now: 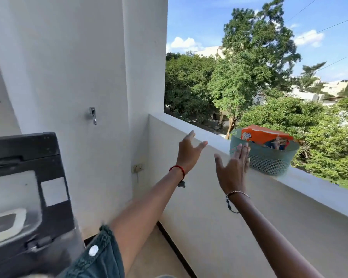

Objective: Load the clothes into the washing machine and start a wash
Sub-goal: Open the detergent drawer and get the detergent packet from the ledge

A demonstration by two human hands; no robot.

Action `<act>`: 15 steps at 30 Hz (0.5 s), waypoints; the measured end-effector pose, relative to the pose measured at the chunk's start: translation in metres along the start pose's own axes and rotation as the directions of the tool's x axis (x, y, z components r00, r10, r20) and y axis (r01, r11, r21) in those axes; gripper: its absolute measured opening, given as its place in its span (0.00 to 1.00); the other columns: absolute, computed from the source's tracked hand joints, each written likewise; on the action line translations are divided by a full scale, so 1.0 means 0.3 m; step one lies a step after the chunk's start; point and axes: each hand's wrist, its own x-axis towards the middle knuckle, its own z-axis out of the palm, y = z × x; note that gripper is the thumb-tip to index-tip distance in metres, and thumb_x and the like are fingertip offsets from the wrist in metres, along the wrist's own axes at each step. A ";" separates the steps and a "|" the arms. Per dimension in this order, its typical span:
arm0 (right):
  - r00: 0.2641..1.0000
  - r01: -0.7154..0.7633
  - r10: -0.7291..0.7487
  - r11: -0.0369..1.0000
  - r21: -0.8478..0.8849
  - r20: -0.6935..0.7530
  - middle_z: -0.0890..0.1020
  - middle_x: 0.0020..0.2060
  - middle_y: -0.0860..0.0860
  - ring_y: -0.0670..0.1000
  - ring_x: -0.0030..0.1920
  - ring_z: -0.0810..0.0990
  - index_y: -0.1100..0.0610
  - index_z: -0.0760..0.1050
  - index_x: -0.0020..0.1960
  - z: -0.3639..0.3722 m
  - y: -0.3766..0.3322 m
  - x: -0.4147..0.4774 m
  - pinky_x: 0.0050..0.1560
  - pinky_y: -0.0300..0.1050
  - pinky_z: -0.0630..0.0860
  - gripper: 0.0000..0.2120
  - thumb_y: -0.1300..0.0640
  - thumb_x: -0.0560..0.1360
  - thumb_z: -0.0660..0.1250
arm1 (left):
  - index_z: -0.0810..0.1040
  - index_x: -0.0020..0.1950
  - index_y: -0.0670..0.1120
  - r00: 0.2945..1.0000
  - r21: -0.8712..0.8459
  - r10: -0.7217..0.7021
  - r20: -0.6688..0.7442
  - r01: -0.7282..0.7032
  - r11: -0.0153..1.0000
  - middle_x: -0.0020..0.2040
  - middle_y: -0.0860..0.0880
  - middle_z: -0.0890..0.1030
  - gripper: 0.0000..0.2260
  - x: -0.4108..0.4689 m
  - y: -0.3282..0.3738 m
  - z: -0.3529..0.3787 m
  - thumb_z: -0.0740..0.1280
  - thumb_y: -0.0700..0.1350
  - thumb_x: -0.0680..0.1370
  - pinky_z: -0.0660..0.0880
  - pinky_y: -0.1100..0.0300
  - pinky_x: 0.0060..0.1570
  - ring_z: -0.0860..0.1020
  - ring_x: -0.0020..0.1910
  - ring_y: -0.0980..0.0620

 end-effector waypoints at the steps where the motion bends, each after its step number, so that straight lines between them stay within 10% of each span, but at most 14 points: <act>1: 0.999 0.034 -0.035 0.999 0.032 0.041 0.45 0.76 0.59 0.54 0.76 0.40 0.67 0.44 0.74 0.040 -0.048 -0.072 0.74 0.47 0.38 0.36 0.51 0.78 0.60 | 0.64 0.72 0.39 1.000 -0.015 0.001 -0.027 -0.002 1.000 0.70 0.42 0.70 0.28 -0.062 -0.023 -0.074 0.68 0.46 0.76 0.64 0.55 0.69 0.67 0.70 0.47; 15: 0.787 0.228 -0.444 0.854 0.467 0.428 0.44 0.73 0.49 0.40 0.73 0.39 0.60 0.45 0.74 0.540 -0.538 -1.122 0.73 0.33 0.37 0.37 0.39 0.75 0.51 | 0.45 0.71 0.66 0.911 -0.023 -0.212 -0.354 0.218 0.976 0.72 0.61 0.61 0.35 -1.042 -0.476 -1.064 0.62 0.63 0.70 0.57 0.72 0.66 0.61 0.67 0.73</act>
